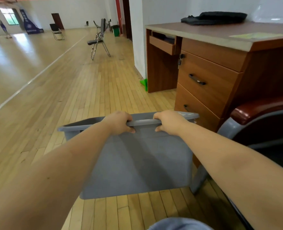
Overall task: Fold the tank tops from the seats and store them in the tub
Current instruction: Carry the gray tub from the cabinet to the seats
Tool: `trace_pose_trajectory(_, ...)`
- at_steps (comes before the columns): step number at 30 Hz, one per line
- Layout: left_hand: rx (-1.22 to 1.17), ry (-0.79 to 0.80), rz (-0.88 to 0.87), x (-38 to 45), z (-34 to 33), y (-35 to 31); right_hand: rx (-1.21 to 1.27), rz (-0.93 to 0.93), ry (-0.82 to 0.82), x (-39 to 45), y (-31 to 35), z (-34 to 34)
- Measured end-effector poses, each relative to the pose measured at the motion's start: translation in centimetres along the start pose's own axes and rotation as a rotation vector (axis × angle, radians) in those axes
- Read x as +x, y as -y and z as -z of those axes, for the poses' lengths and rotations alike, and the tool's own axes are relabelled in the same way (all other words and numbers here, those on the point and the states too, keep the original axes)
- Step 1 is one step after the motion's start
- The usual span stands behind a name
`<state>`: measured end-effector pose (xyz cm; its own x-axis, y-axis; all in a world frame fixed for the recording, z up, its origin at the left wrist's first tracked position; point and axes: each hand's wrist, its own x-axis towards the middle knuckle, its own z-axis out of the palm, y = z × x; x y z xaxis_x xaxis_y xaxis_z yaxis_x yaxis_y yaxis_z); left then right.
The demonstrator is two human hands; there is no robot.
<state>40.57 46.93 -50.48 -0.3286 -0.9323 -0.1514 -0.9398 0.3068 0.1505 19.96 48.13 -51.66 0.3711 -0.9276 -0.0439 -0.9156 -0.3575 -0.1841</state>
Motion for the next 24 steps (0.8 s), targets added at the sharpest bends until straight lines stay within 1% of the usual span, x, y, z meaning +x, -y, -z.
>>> trace_pose_trajectory(5,0.020,-0.046,-0.012,-2.4,0.2,-0.5,-0.035,-0.013,-0.031,-1.7,1.5,0.7)
trace_pose_trajectory(9,0.088,-0.090,-0.040,-4.5,-0.8,-0.4,-0.040,-0.039,-0.085,-3.1,2.6,-1.1)
trace_pose_trajectory(12,0.139,-0.121,-0.054,-5.4,-3.2,0.2,-0.040,-0.037,-0.120,-4.0,3.2,-3.9)
trace_pose_trajectory(15,0.139,-0.123,-0.049,-5.8,-6.2,1.3,-0.061,-0.019,-0.132,-4.3,3.7,-6.8)
trace_pose_trajectory(19,0.128,-0.088,-0.037,-5.7,-10.1,2.6,-0.136,-0.002,-0.099,-4.0,4.0,-10.3)
trace_pose_trajectory(24,0.123,-0.081,-0.042,-5.1,-14.6,3.8,-0.172,-0.005,-0.046,-3.3,3.9,-14.2)
